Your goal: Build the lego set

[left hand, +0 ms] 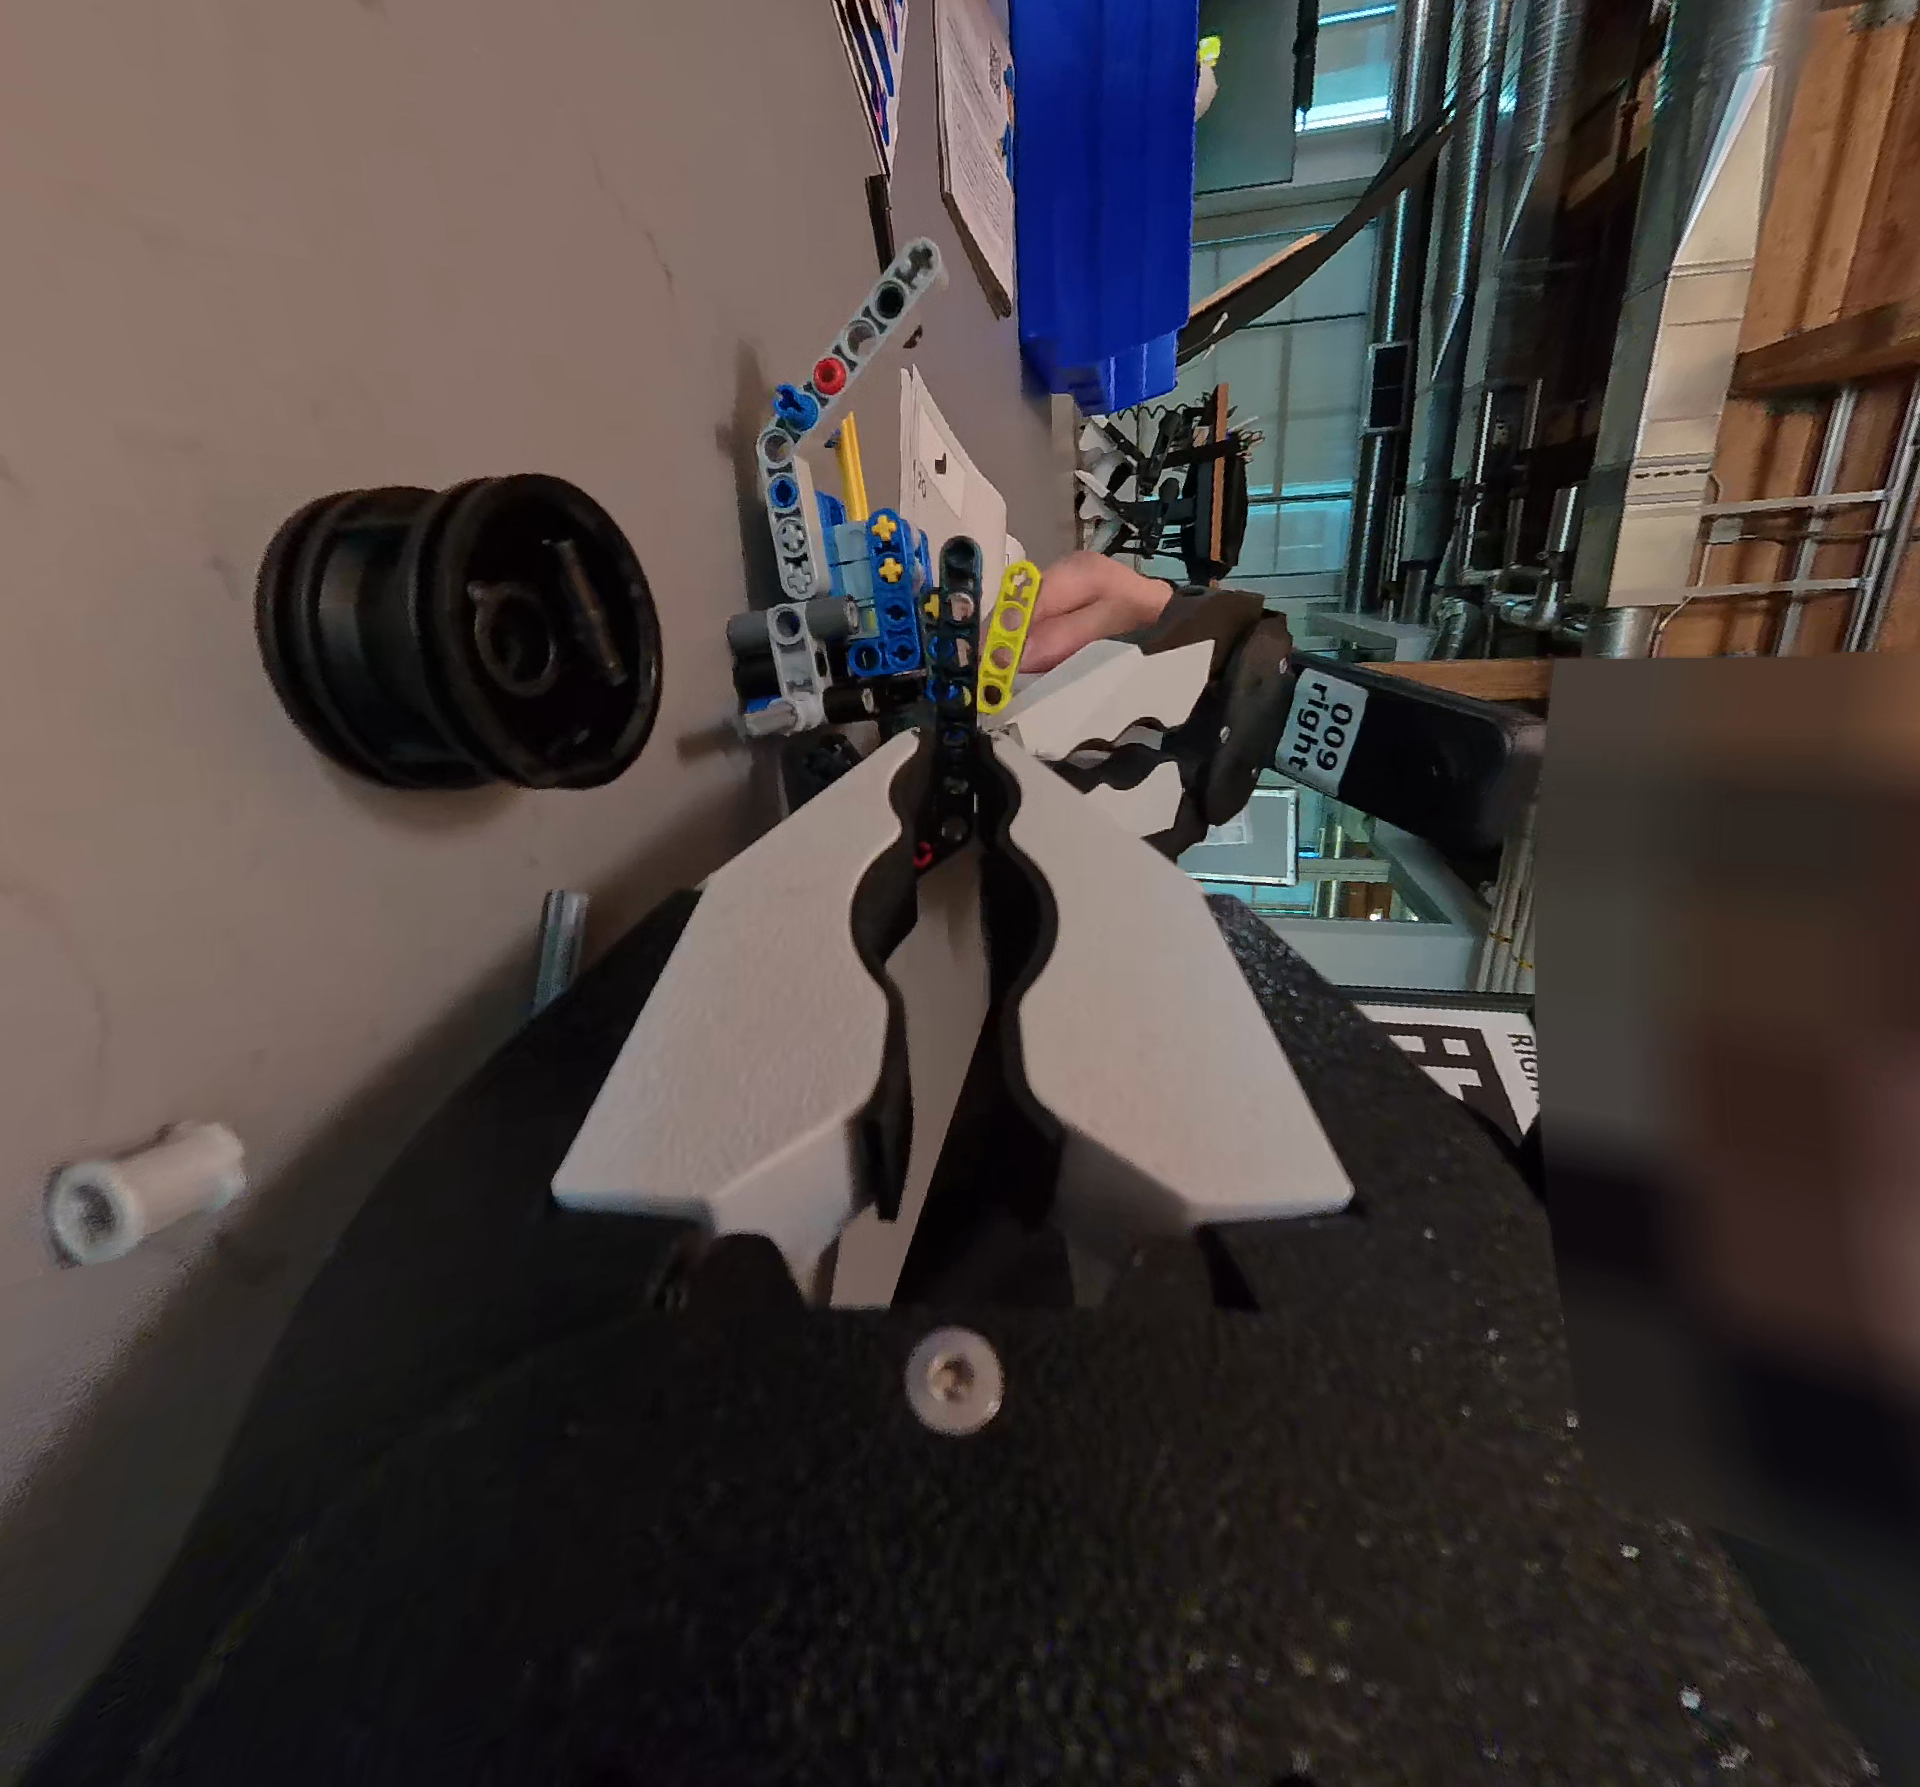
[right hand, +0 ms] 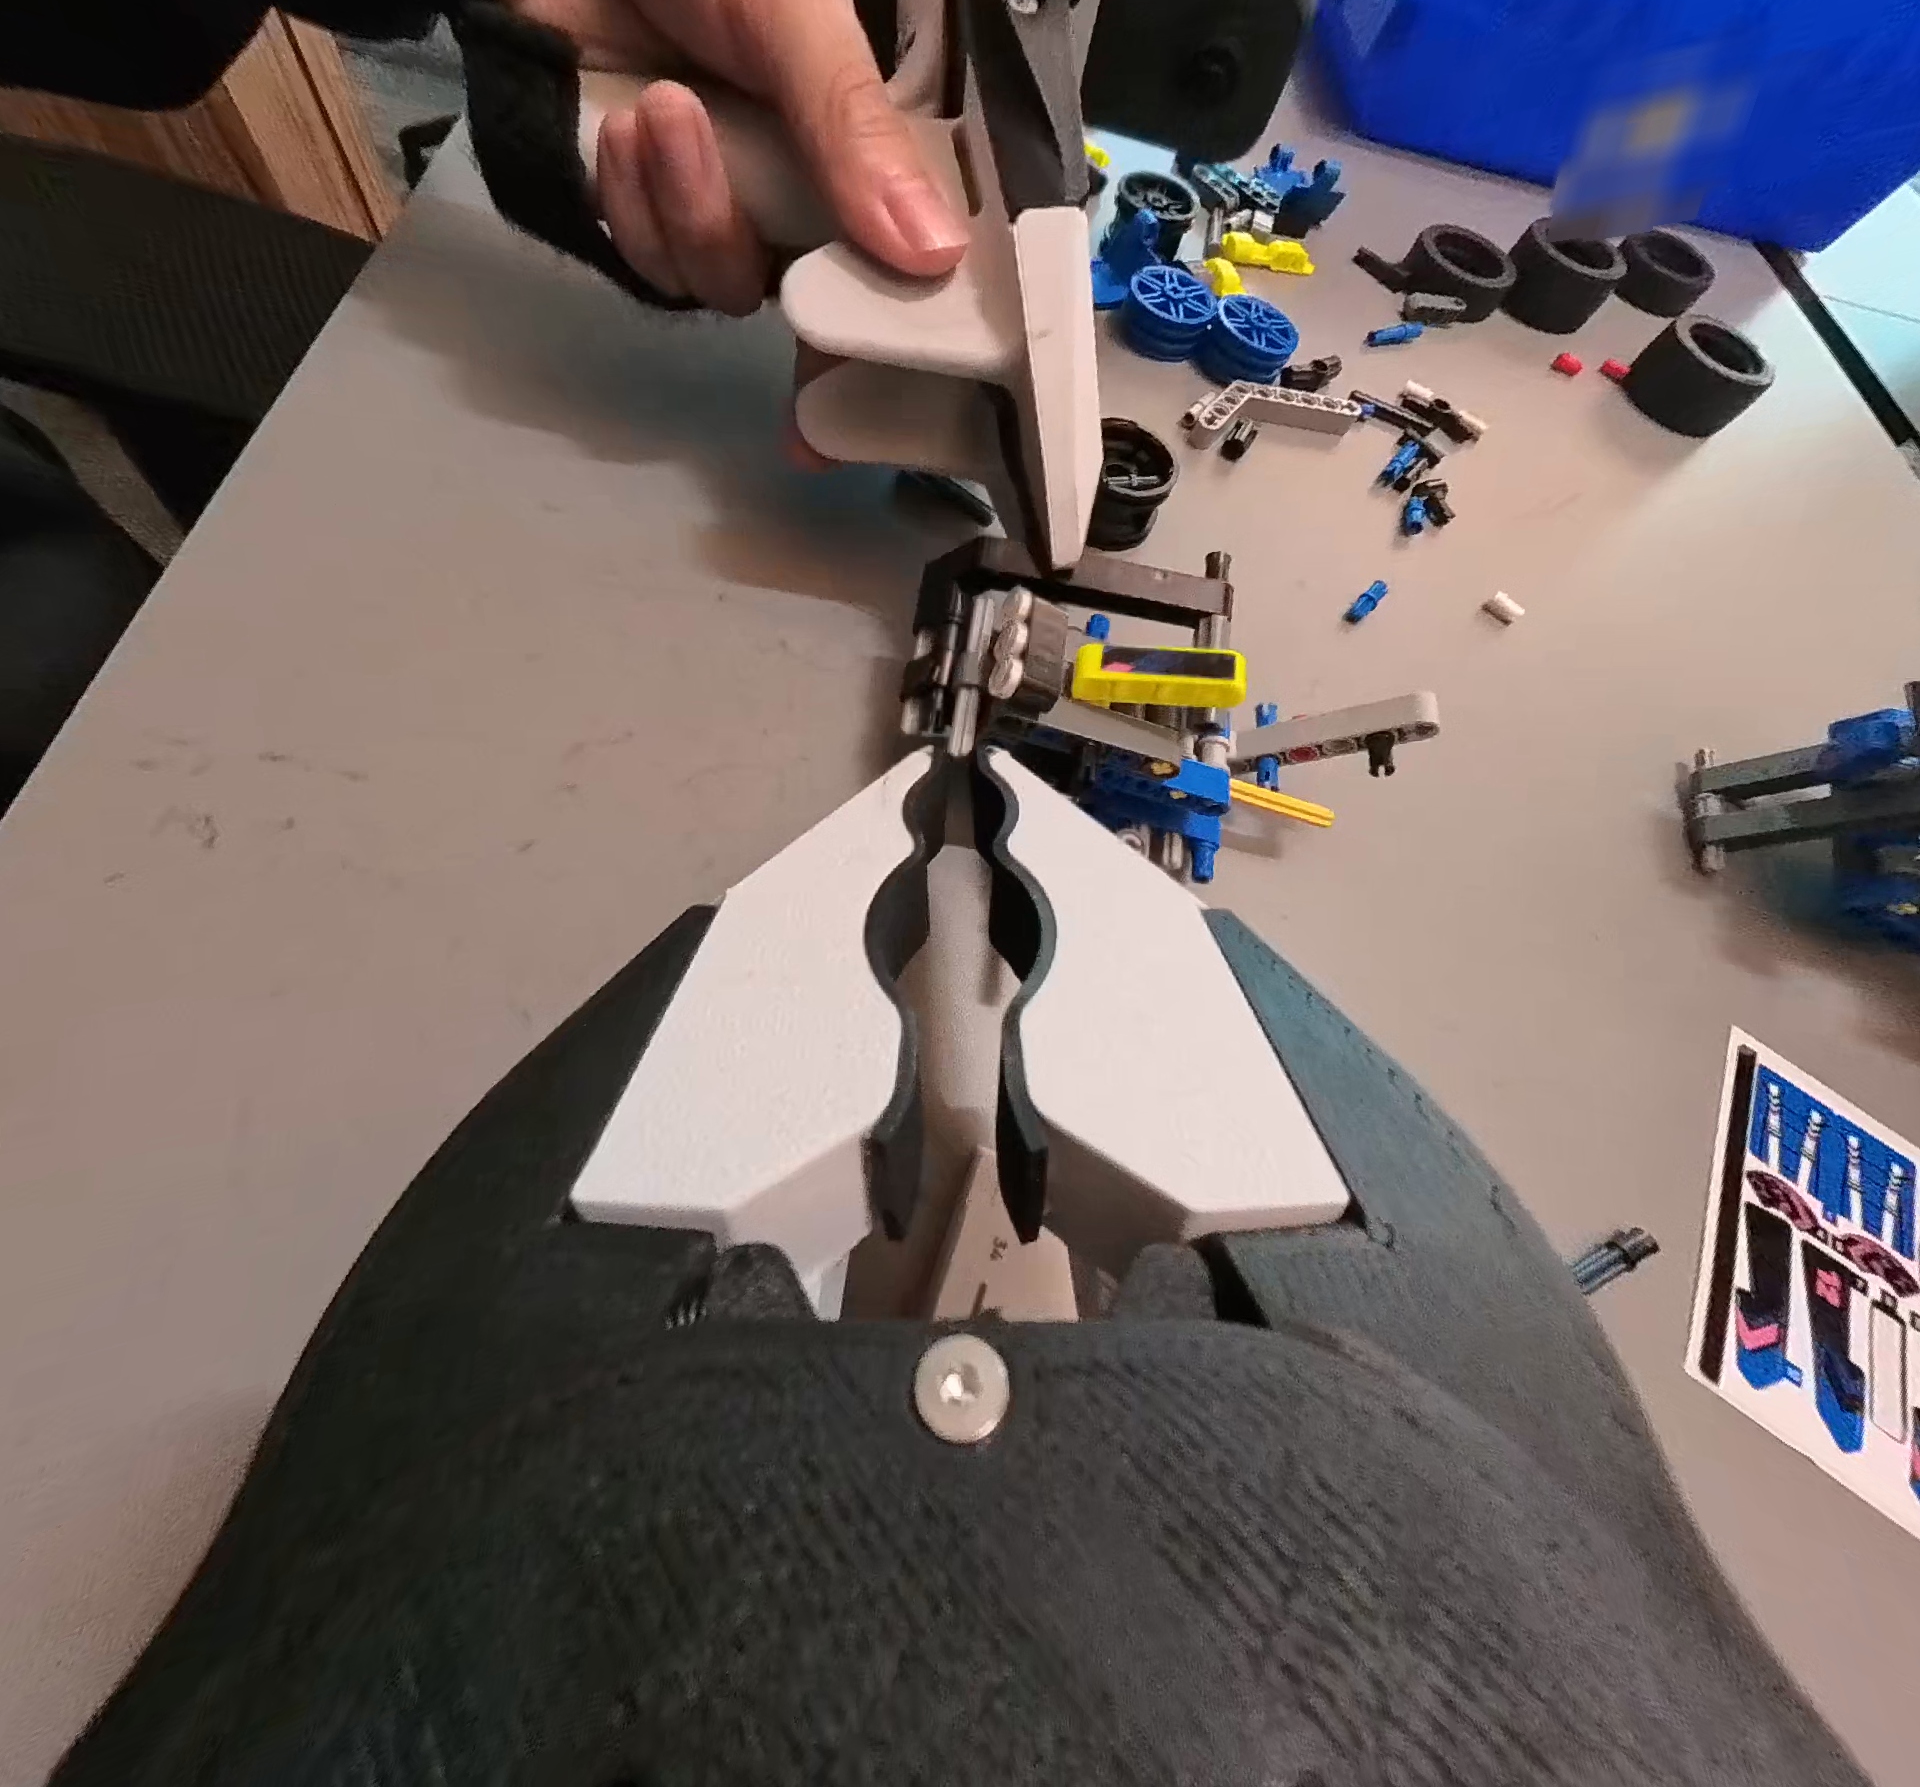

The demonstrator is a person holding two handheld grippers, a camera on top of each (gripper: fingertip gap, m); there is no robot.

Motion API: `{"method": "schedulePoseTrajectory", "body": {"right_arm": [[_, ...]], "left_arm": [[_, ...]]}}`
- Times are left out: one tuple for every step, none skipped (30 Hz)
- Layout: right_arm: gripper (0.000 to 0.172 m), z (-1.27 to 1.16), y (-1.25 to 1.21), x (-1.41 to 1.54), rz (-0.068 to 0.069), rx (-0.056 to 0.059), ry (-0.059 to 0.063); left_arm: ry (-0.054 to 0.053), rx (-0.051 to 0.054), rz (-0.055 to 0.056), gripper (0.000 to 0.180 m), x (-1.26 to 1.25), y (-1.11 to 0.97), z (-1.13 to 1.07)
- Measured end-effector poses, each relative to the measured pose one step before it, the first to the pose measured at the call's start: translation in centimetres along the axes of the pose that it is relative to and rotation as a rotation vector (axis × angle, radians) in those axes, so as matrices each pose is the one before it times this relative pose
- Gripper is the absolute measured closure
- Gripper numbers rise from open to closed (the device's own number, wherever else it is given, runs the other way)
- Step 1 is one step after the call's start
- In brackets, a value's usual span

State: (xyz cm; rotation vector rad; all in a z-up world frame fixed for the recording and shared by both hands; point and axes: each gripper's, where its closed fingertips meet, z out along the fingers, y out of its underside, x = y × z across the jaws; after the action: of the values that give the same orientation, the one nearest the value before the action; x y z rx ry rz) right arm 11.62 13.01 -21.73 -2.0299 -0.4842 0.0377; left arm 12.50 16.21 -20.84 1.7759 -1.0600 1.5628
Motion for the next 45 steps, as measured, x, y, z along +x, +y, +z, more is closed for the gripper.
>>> {"method": "schedulePoseTrajectory", "body": {"right_arm": [[0.17,0.03,-0.141,0.045,0.0006,0.0088,0.0036],[0.17,0.017,-0.048,0.035,-0.0004,0.0039,0.0019],[0.17,0.032,0.028,0.039,0.0002,-0.0008,0.0018],[0.17,0.032,0.03,0.057,-0.0017,-0.0014,0.0035],[0.17,0.033,0.078,0.036,-0.0079,-0.0043,0.0042],[0.17,0.048,0.13,0.013,-0.0105,-0.0081,0.0044],[0.169,0.047,0.116,0.046,-0.0049,-0.0078,0.0056],[0.167,0.048,0.074,0.008,-0.0021,-0.0058,0.0034],[0.17,0.022,0.019,-0.034,-0.0016,-0.002,-0.0001],[0.17,0.025,0.024,0.074,0.0006,-0.0019,0.0065],[0.17,0.023,0.021,0.158,0.0025,-0.0016,0.0104],[0.17,0.012,0.013,0.058,0.0021,-0.0013,0.0031],[0.17,0.01,0.005,0.027,0.0012,-0.0007,0.0014],[0.17,0.006,0.014,0.1,0.0024,-0.0008,0.0059],[0.17,0.032,0.018,0.148,0.0026,-0.0015,0.0089],[0.17,0.024,0.021,0.052,0.001,-0.0019,0.0029],[0.17,0.028,0.031,-0.038,-0.0006,-0.0025,-0.0029],[0.17,0.026,0.036,0.019,-0.0002,-0.0029,0.0014],[0.17,0.017,0.027,0.007,-0.0004,-0.0016,0.0008],[0.17,0.019,0.005,-0.03,-0.0008,-0.0008,-0.0015],[0.17,0.009,0.008,0.01,0.001,-0.001,0.0001],[0.17,0.02,0.017,0.038,0.0006,-0.0013,0.0018],[0.17,0.028,0.018,0.014,-0.0027,-0.0018,0.0013],[0.17,0.029,0.019,-0.036,-0.005,-0.0019,-0.0004],[0.17,0.044,0.02,-0.038,-0.0048,-0.002,0.0002],[0.17,0.038,-0.005,-0.012,-0.0033,-0.0007,0.0005],[0.17,0.031,-0.008,-0.014,-0.0019,-0.0006,-0.0005],[0.17,0.003,0.012,-0.018,-0.001,-0.0008,-0.0003],[0.17,-0.016,-0.025,0.017,-0.0009,0.0016,0.0026],[0.17,-0.021,-0.015,0.005,-0.0011,0.0011,0.001],[0.17,0.0,0.004,-0.019,-0.0013,0.0001,-0.0003],[0.17,0.013,0.001,-0.013,-0.0018,-0.0009,0.0008],[0.17,0.003,0.014,-0.03,-0.003,-0.0008,0.0002],[0.17,0.009,0.0,-0.081,-0.0042,-0.0004,-0.0027],[0.17,0.002,-0.002,-0.052,-0.0036,-0.0003,-0.0018],[0.17,0.016,0.015,-0.046,-0.0017,-0.001,-0.002],[0.17,0.005,0.003,-0.026,0.0,-0.0005,-0.0021],[0.17,0.007,0.0,-0.012,0.001,0.0,-0.0012],[0.17,-0.007,-0.003,-0.001,0.0008,0.0001,-0.0011],[0.17,0.002,-0.003,-0.026,0.0,0.0002,-0.0019],[0.17,0.0,0.0,-0.019,-0.0005,-0.0003,-0.001],[0.17,0.004,0.009,-0.017,-0.0014,-0.0006,-0.0005],[0.17,0.002,-0.001,-0.054,-0.0023,-0.0001,-0.002],[0.17,-0.001,0.006,-0.007,-0.0021,-0.0004,0.0008],[0.17,-0.011,0.0,-0.003,-0.0029,0.0001,0.0024]], "left_arm": [[0.0081,0.0029,-0.0072,0.177,-0.013,-0.026,-0.007],[0.0083,0.0019,-0.0066,0.176,-0.02,-0.018,0.013],[0.0069,0.0033,-0.0064,0.176,-0.044,-0.036,0.008],[0.005,0.0046,-0.0075,0.176,-0.064,-0.061,0.008],[0.0046,0.0026,-0.0074,0.176,-0.066,-0.048,0.026],[0.0054,-0.0019,-0.0051,0.176,-0.066,0.005,0.035],[0.0058,-0.0045,-0.0049,0.176,-0.078,0.036,0.046],[0.008,-0.0031,-0.0064,0.176,-0.042,0.041,0.075],[0.0085,0.0017,-0.0058,0.176,-0.035,-0.02,0.064],[0.0072,0.0072,0.0,0.176,-0.039,-0.108,0.064],[0.0055,0.0082,0.0073,0.176,-0.019,-0.127,0.023],[0.0038,0.0024,0.0099,0.176,0.021,-0.069,0.0],[0.0039,-0.0024,0.0109,0.172,0.095,-0.004,-0.02],[0.0055,-0.0023,0.0167,0.168,0.214,-0.029,-0.049],[0.0031,-0.001,0.0225,0.163,0.238,-0.045,-0.059],[-0.0094,0.0015,0.0289,0.159,0.117,-0.075,-0.082],[-0.0244,0.0032,0.0428,0.159,-0.061,-0.1,-0.109],[-0.0344,0.0012,0.054,0.159,-0.18,-0.083,-0.162],[-0.042,-0.004,0.0546,0.159,-0.269,-0.016,-0.21],[-0.0414,-0.0085,0.054,0.158,-0.238,0.076,-0.277],[-0.0378,-0.0079,0.0534,0.157,-0.171,0.113,-0.285],[-0.0426,-0.0094,0.0493,0.157,-0.262,0.183,-0.222],[-0.0369,-0.0137,0.042,0.157,-0.245,0.297,-0.078],[-0.0146,-0.0126,0.0228,0.157,-0.044,0.285,0.085],[0.0073,-0.0091,-0.006,0.157,0.143,0.207,0.154],[0.0221,-0.0051,-0.0257,0.157,0.199,0.083,0.165],[0.029,-0.0001,-0.024,0.157,0.206,-0.018,0.134],[0.0219,0.0018,-0.009,0.157,0.05,-0.082,0.073],[0.0054,-0.0037,0.0052,0.157,-0.191,-0.018,0.009],[0.0041,-0.0115,0.0155,0.157,-0.19,0.074,-0.058],[0.0175,-0.014,0.0172,0.157,0.062,0.096,-0.13],[0.0189,-0.0154,0.0126,0.157,0.169,0.12,-0.189],[0.0049,-0.0231,0.0211,0.155,0.084,0.254,-0.23],[-0.0104,-0.0329,0.0432,0.152,-0.044,0.442,-0.238],[-0.0286,-0.0355,0.0605,0.152,-0.244,0.509,-0.251],[-0.0371,-0.0279,0.0666,0.152,-0.316,0.417,-0.224],[-0.0306,-0.0138,0.0668,0.153,-0.166,0.223,-0.175],[-0.0247,-0.0013,0.0599,0.155,-0.045,0.048,-0.135],[-0.0168,0.0026,0.0494,0.156,0.052,-0.036,-0.092],[-0.007,0.0022,0.0413,0.159,0.164,-0.091,-0.047],[-0.0098,0.0036,0.0344,0.161,0.061,-0.143,-0.028],[-0.0153,0.0012,0.0258,0.162,-0.083,-0.109,0.002],[-0.004,-0.0052,0.0194,0.163,0.013,0.0,0.06],[0.006,-0.008,0.0123,0.164,0.108,0.034,0.094],[0.0034,-0.0113,0.0039,0.164,0.007,0.092,0.112]]}}
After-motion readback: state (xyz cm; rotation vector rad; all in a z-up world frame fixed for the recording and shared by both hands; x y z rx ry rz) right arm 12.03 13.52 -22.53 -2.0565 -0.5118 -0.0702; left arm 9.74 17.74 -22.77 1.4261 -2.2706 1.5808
